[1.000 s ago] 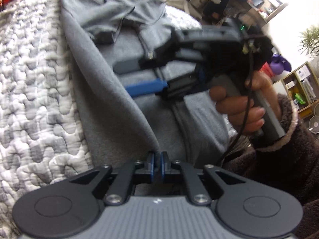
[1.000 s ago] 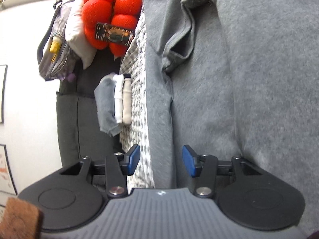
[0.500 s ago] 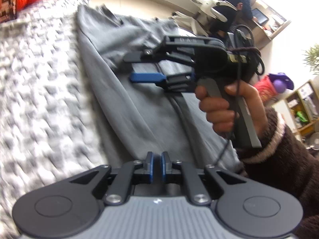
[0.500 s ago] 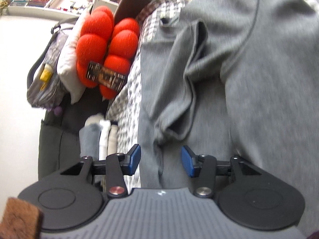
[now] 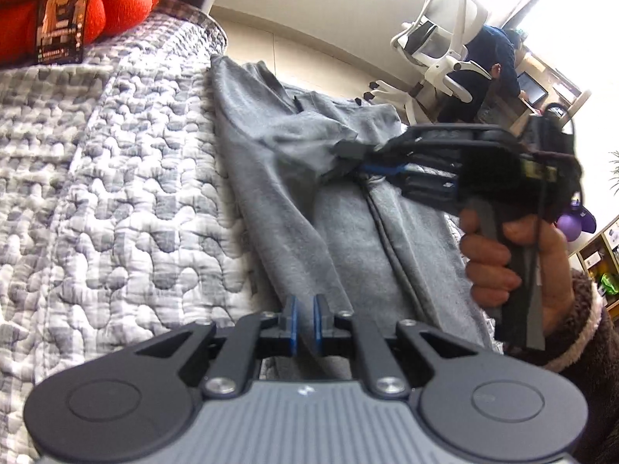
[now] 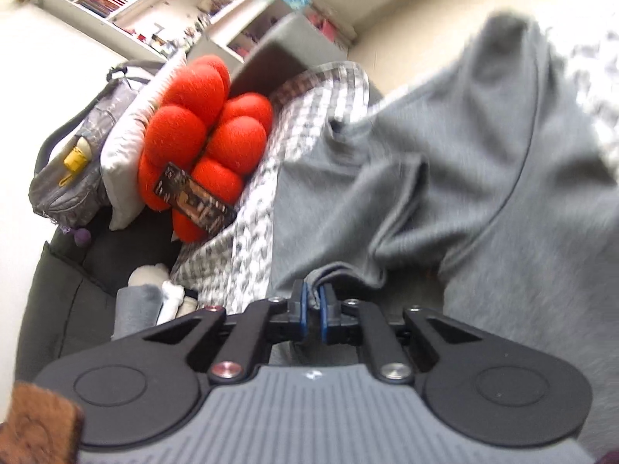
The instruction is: Fold clothes
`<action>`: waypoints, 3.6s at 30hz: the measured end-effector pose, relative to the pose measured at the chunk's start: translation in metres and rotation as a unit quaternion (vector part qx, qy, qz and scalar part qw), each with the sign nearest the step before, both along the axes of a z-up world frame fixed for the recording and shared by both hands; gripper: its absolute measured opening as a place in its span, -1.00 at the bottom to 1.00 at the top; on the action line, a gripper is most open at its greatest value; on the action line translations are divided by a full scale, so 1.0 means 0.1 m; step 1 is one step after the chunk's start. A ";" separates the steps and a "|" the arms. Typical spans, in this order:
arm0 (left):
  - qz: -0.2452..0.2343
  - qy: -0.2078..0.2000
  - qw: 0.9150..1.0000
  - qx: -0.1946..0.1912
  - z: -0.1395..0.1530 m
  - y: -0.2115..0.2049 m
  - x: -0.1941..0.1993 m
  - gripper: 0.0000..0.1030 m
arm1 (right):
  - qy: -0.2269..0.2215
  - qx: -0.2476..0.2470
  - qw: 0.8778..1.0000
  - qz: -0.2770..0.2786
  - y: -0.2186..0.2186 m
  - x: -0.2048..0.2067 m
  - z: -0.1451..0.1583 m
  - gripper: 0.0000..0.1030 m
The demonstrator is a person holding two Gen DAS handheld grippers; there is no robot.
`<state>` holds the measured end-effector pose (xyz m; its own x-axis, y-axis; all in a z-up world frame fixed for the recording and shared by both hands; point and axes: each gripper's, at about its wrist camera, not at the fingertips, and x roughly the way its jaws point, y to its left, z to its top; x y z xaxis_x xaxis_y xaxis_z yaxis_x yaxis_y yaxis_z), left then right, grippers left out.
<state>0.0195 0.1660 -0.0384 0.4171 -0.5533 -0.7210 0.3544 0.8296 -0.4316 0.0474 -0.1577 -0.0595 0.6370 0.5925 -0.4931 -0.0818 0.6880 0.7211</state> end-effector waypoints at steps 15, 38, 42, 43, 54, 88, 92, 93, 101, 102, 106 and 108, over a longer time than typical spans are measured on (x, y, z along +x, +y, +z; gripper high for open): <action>-0.022 0.025 0.999 0.031 -0.14 -0.10 -0.03 -0.81 | 0.052 -0.022 0.998 -0.026 -0.16 0.08 -0.21 -0.64; -0.100 0.032 0.994 0.005 -0.19 0.09 -0.16 -0.37 | 0.086 0.011 0.992 0.094 -0.02 -0.58 -0.10 -0.16; -0.104 0.006 0.994 0.026 -0.17 0.01 -0.26 -0.27 | 0.081 -0.012 0.991 0.107 0.10 -0.62 -0.11 -0.11; -0.103 0.001 0.994 0.026 -0.17 0.00 -0.29 -0.21 | 0.077 -0.017 0.991 0.108 0.13 -0.64 -0.10 -0.09; -0.129 0.013 0.991 0.044 -0.16 -0.25 -0.58 -0.13 | 0.103 -0.039 0.988 0.104 0.10 -0.94 0.04 -0.04; -0.259 0.037 0.965 0.016 -0.44 -0.40 -1.40 -0.20 | 0.118 0.035 0.984 0.129 -0.04 -1.76 -0.20 -0.04; -0.243 0.022 0.969 -0.047 -0.31 -0.21 -1.35 -0.20 | 0.118 0.039 0.984 0.130 -0.06 -1.79 -0.20 -0.04; -0.230 0.018 0.971 -0.059 -0.27 -0.14 -1.34 -0.20 | 0.119 0.040 0.984 0.129 -0.06 -1.79 -0.20 -0.04; -0.150 -0.015 0.988 -0.040 -0.04 0.26 -1.26 -0.19 | 0.129 0.061 0.982 0.121 -0.09 -1.76 -0.25 -0.04; -0.147 -0.012 0.989 -0.034 -0.03 0.32 -1.25 -0.19 | 0.130 0.063 0.982 0.121 -0.09 -1.76 -0.25 -0.04; -0.152 0.000 0.988 -0.008 -0.07 0.30 -1.18 -0.19 | 0.129 0.066 0.982 0.122 -0.07 -1.74 -0.25 -0.04; -0.155 -0.001 0.988 0.010 -0.10 0.26 -1.14 -0.19 | 0.130 0.067 0.982 0.123 -0.06 -1.74 -0.25 -0.04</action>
<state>-0.0947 0.1921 -0.0484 0.2319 -0.6398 -0.7327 0.5941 0.6896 -0.4141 -0.1265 -0.1635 -0.0846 0.3295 0.7835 -0.5269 -0.0357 0.5680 0.8223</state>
